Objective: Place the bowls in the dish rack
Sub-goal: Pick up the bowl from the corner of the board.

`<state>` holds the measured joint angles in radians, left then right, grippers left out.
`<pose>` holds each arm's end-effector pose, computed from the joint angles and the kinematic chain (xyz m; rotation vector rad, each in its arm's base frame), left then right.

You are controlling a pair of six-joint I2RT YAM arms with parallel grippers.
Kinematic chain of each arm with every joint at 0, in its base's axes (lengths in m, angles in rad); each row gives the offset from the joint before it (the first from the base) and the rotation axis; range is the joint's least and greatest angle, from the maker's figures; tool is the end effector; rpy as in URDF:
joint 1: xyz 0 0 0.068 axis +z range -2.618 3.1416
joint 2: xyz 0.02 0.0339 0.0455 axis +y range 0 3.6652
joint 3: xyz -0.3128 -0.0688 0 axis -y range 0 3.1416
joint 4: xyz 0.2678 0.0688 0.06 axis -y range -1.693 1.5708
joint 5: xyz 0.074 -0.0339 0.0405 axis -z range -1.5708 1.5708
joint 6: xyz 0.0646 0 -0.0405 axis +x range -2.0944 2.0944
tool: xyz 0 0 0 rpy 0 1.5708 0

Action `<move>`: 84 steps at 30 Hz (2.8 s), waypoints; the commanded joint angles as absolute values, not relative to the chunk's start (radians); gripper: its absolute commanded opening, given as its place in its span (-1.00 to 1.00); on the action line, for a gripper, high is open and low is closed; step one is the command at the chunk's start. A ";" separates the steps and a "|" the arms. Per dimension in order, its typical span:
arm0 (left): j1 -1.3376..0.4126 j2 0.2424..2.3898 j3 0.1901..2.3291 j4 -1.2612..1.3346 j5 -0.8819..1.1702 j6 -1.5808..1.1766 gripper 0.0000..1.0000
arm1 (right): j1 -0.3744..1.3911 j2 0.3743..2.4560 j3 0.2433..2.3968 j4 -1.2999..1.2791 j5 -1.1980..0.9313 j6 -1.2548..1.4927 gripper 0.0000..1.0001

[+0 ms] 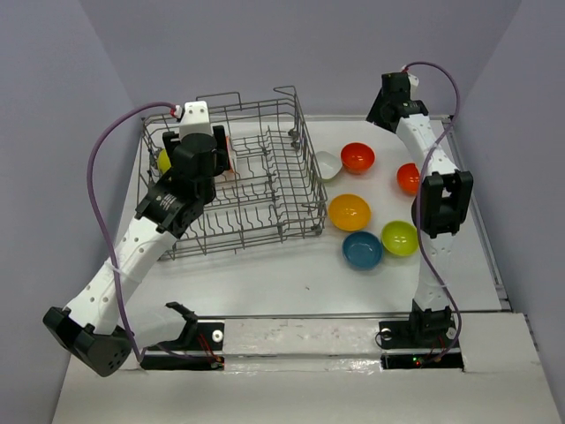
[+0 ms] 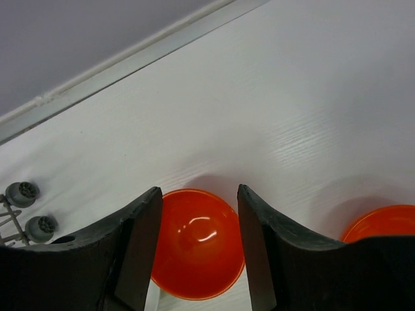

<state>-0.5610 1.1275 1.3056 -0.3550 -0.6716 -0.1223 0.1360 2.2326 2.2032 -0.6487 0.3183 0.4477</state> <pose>0.2427 -0.1050 0.4806 -0.1109 1.7060 0.0794 0.5844 0.0596 0.3275 0.5091 2.1498 -0.0353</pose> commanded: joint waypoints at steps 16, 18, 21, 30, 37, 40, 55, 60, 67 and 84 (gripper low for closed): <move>-0.560 1.132 1.273 -0.298 -0.653 -0.143 0.57 | 0.065 2.169 1.953 -0.598 0.239 0.471 0.11; -0.560 1.129 1.270 -0.298 -0.657 -0.143 0.57 | 0.064 2.148 1.911 -0.572 0.233 0.477 0.11; -0.561 1.129 1.270 -0.298 -0.658 -0.141 0.57 | 0.064 2.117 1.864 -0.548 0.227 0.474 0.11; -0.560 1.127 1.267 -0.295 -0.653 -0.141 0.57 | 0.064 2.074 1.902 -0.555 0.244 0.460 0.12; -0.560 1.127 1.262 -0.291 -0.646 -0.141 0.57 | 0.064 2.045 1.891 -0.560 0.253 0.449 0.12; -0.560 1.129 1.261 -0.291 -0.644 -0.141 0.57 | 0.055 2.039 1.876 -0.558 0.241 0.454 0.12; -0.560 1.131 1.255 -0.285 -0.637 -0.143 0.57 | 0.055 2.016 1.810 -0.526 0.158 0.454 0.12; -0.560 1.137 1.255 -0.284 -0.630 -0.144 0.57 | 0.055 2.032 1.815 -0.517 0.114 0.460 0.12; -0.560 1.141 1.255 -0.284 -0.627 -0.144 0.57 | 0.055 2.039 1.810 -0.515 0.094 0.463 0.12; -0.560 1.150 1.255 -0.287 -0.626 -0.147 0.57 | 0.094 2.059 1.756 -0.500 0.083 0.456 0.12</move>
